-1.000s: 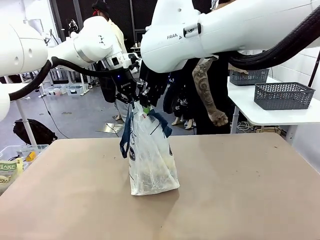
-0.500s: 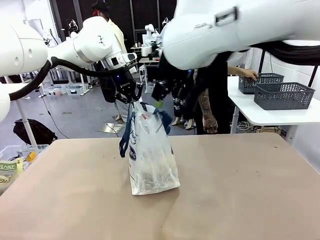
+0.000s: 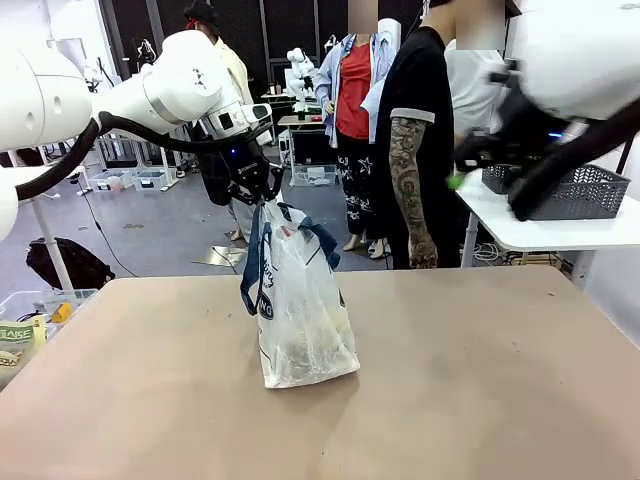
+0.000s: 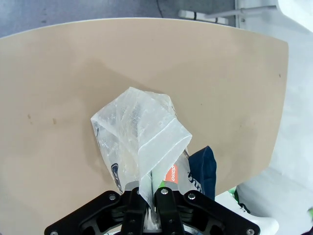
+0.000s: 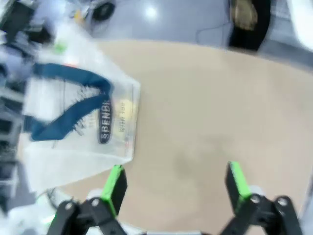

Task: Transfer purchased items from the store into the shopping bag.
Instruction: Move the Reusable shopping bag to the right side of the table.

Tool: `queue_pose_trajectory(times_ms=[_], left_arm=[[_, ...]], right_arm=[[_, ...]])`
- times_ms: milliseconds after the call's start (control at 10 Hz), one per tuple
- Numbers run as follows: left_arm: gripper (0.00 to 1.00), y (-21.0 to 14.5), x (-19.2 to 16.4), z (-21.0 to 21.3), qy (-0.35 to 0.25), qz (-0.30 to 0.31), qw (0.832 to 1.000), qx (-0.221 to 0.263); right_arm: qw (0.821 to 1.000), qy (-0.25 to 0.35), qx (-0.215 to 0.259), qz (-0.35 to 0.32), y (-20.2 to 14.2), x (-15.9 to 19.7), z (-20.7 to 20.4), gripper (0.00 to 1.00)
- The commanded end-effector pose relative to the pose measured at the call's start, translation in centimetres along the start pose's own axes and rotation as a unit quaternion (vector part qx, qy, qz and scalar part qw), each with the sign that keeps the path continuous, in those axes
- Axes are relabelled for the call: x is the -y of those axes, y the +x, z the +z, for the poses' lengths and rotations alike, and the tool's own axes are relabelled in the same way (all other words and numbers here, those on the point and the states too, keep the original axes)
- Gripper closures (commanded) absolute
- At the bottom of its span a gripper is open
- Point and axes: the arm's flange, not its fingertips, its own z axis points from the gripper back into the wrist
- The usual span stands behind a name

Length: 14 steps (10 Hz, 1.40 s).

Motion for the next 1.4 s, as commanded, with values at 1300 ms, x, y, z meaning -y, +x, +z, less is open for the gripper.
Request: queue_pose_trajectory(times_ms=[1300], left_arm=[[1.00,-11.8,-14.1,17.4,-0.081,0.011,0.991,0.106]], right_arm=[[0.968,0.032,0.005,-0.250,-5.7,16.6,1.1,0.00]])
